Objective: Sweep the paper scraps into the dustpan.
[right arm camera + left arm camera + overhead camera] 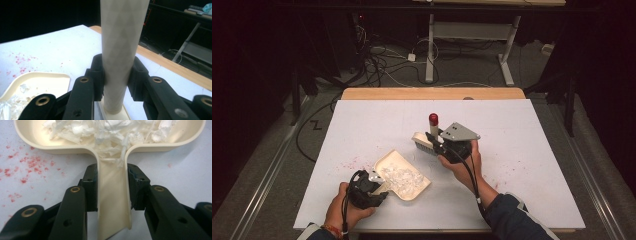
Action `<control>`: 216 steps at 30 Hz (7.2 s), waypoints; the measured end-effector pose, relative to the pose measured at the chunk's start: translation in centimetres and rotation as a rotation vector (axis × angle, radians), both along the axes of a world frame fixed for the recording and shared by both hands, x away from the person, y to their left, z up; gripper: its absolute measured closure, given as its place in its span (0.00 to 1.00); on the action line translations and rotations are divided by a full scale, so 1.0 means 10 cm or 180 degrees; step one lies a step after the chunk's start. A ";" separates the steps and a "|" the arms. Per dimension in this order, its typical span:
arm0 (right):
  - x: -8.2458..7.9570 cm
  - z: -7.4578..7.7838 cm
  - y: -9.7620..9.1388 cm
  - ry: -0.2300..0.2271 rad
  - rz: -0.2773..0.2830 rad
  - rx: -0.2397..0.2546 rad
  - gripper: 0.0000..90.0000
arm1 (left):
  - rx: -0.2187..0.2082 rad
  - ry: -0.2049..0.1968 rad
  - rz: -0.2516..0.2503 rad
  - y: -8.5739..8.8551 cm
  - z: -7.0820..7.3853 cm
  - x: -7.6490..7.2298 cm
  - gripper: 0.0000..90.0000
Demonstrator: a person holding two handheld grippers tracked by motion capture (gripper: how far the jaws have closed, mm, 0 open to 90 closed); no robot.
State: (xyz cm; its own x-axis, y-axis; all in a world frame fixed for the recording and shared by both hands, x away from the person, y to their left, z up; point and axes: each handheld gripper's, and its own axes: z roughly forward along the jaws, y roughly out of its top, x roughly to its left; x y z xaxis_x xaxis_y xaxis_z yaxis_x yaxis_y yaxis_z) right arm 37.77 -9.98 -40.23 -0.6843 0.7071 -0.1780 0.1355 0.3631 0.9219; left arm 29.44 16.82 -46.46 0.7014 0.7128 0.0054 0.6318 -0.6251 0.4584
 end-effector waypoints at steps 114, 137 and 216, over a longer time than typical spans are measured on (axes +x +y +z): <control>-0.60 0.22 -0.37 0.0037 0.0443 -0.0279 0.78 | 0.0082 0.0175 -0.0008 0.12 0.04 0.02 0.71; -0.69 0.29 -0.33 0.0021 0.0532 0.0044 0.78 | 0.0109 0.0152 -0.0024 0.06 0.03 0.00 0.70; -0.65 0.43 -1.67 0.0076 -0.0076 0.0043 0.78 | -0.0051 0.0087 0.0079 0.09 0.04 0.07 0.70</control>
State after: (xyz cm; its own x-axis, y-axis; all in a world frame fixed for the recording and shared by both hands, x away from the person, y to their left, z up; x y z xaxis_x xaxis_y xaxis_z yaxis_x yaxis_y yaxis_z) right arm 31.27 -26.68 -35.89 -0.6711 0.7256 -0.1521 0.1661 0.3470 0.9230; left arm 30.13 17.73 -46.08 0.6833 0.7297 -0.0250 0.6594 -0.6019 0.4505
